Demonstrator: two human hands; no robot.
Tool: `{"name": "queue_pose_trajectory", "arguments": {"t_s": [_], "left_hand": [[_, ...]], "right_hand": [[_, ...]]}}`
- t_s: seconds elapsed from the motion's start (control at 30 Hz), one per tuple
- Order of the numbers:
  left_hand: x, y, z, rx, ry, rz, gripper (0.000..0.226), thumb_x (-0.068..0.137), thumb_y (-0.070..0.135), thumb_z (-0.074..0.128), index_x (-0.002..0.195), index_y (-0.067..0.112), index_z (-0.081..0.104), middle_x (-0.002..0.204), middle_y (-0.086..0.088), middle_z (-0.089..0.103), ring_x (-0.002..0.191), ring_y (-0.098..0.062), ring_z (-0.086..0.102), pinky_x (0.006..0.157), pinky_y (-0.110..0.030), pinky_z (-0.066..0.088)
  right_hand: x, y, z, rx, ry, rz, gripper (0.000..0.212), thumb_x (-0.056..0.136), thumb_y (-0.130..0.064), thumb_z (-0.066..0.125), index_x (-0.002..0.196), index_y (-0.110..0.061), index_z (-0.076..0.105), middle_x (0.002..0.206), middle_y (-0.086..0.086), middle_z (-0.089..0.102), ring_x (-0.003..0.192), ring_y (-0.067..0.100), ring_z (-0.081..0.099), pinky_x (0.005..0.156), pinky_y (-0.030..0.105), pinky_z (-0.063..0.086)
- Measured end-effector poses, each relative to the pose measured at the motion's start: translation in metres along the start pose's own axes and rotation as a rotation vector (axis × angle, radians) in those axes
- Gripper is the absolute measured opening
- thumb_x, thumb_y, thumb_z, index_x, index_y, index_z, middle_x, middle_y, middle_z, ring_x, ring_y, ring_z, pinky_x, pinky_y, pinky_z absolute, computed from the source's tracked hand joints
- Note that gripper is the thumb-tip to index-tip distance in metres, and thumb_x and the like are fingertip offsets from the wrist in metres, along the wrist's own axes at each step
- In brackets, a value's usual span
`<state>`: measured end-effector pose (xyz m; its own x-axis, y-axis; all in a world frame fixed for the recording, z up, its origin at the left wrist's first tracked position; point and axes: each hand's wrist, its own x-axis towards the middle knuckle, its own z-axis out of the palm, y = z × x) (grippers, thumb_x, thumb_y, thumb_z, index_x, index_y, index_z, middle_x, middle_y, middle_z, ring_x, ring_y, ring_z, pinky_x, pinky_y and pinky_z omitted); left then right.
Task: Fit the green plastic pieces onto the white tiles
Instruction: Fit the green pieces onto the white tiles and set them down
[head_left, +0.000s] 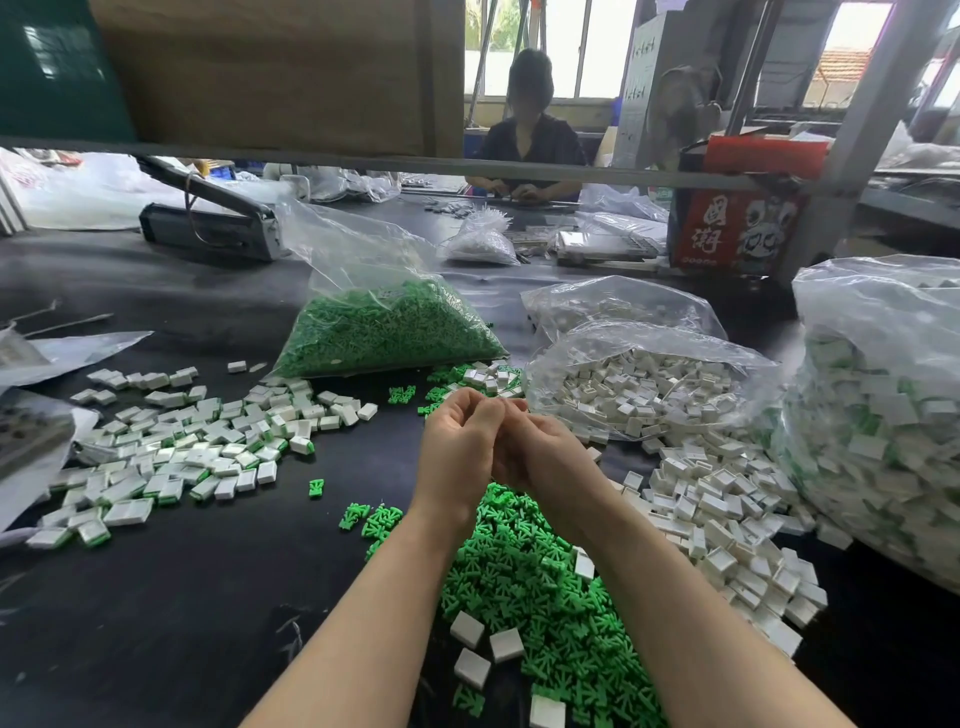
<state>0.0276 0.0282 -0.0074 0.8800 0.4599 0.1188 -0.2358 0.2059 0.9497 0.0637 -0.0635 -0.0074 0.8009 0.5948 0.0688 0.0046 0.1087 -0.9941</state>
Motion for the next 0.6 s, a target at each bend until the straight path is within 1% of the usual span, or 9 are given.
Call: {"name": "queue_pose_trajectory", "arguments": {"t_s": [0.07, 0.1, 0.17, 0.23, 0.3, 0.4, 0.5, 0.53, 0.6], "left_hand": [[0.001, 0.002, -0.001, -0.007, -0.013, 0.012, 0.022, 0.094, 0.003, 0.05, 0.074, 0.009, 0.056, 0.06, 0.0, 0.061, 0.047, -0.012, 0.046, 0.044, -0.023, 0.041], [0.001, 0.003, -0.002, -0.023, -0.023, 0.018, 0.021, 0.095, 0.003, 0.05, 0.077, 0.009, 0.059, 0.058, 0.003, 0.059, 0.049, -0.009, 0.049, 0.047, -0.021, 0.044], [0.0, 0.004, -0.002, -0.053, -0.061, 0.024, 0.017, 0.096, 0.003, 0.05, 0.089, 0.005, 0.065, 0.068, -0.001, 0.065, 0.06, -0.01, 0.059, 0.058, -0.019, 0.05], [0.0, 0.004, -0.002, -0.07, -0.09, 0.025, 0.017, 0.096, 0.002, 0.05, 0.098, 0.0, 0.067, 0.081, -0.009, 0.069, 0.073, -0.015, 0.064, 0.068, -0.022, 0.053], [0.0, 0.005, -0.003, -0.087, -0.103, 0.025, 0.019, 0.095, 0.0, 0.049, 0.102, -0.002, 0.067, 0.087, -0.013, 0.069, 0.079, -0.018, 0.066, 0.072, -0.024, 0.054], [-0.001, 0.006, -0.006, -0.079, -0.137, 0.053, 0.021, 0.095, -0.002, 0.05, 0.1, 0.002, 0.07, 0.09, -0.013, 0.072, 0.083, -0.018, 0.068, 0.074, -0.023, 0.054], [-0.002, 0.007, -0.007, -0.073, -0.146, 0.09, 0.023, 0.092, 0.0, 0.053, 0.099, 0.008, 0.073, 0.101, -0.018, 0.072, 0.093, -0.023, 0.068, 0.082, -0.027, 0.054], [-0.002, 0.007, -0.007, -0.068, -0.144, 0.102, 0.022, 0.089, 0.003, 0.055, 0.1, 0.009, 0.073, 0.103, -0.018, 0.072, 0.096, -0.026, 0.068, 0.085, -0.029, 0.054], [-0.002, 0.007, -0.008, -0.048, -0.149, 0.123, 0.025, 0.084, 0.009, 0.056, 0.102, 0.008, 0.073, 0.106, -0.017, 0.072, 0.103, -0.03, 0.067, 0.089, -0.033, 0.054]], "right_hand": [[-0.001, -0.005, -0.003, 0.07, -0.041, 0.031, 0.045, 0.101, -0.046, 0.04, 0.079, -0.011, 0.058, 0.056, -0.001, 0.046, 0.049, 0.009, 0.037, 0.049, 0.023, 0.023], [-0.001, -0.007, -0.005, 0.115, -0.066, 0.045, 0.046, 0.101, -0.047, 0.036, 0.079, -0.012, 0.057, 0.059, 0.001, 0.045, 0.05, 0.011, 0.036, 0.051, 0.027, 0.018], [0.0, -0.01, -0.011, 0.217, -0.092, 0.067, 0.042, 0.103, -0.043, 0.033, 0.085, -0.013, 0.057, 0.062, 0.001, 0.047, 0.051, 0.01, 0.036, 0.053, 0.029, 0.015], [0.001, -0.012, -0.013, 0.282, -0.085, 0.087, 0.033, 0.103, -0.037, 0.035, 0.097, -0.012, 0.056, 0.062, -0.003, 0.052, 0.051, 0.008, 0.041, 0.051, 0.022, 0.022], [0.001, -0.011, -0.012, 0.306, -0.078, 0.095, 0.03, 0.103, -0.035, 0.037, 0.102, -0.011, 0.054, 0.061, -0.005, 0.053, 0.05, 0.006, 0.043, 0.049, 0.018, 0.028], [0.0, -0.012, -0.011, 0.313, -0.078, 0.081, 0.031, 0.102, -0.036, 0.037, 0.095, -0.011, 0.054, 0.059, -0.005, 0.051, 0.049, 0.007, 0.042, 0.048, 0.019, 0.028], [-0.001, -0.015, -0.011, 0.333, -0.082, 0.08, 0.032, 0.104, -0.036, 0.034, 0.109, -0.01, 0.052, 0.062, -0.003, 0.05, 0.051, 0.007, 0.043, 0.05, 0.019, 0.03], [-0.001, -0.015, -0.011, 0.342, -0.082, 0.084, 0.032, 0.104, -0.036, 0.034, 0.109, -0.01, 0.052, 0.063, -0.003, 0.051, 0.052, 0.007, 0.044, 0.051, 0.018, 0.031], [-0.002, -0.016, -0.011, 0.334, -0.078, 0.092, 0.033, 0.103, -0.037, 0.035, 0.097, -0.01, 0.055, 0.064, -0.003, 0.052, 0.054, 0.007, 0.044, 0.053, 0.02, 0.03]]}}
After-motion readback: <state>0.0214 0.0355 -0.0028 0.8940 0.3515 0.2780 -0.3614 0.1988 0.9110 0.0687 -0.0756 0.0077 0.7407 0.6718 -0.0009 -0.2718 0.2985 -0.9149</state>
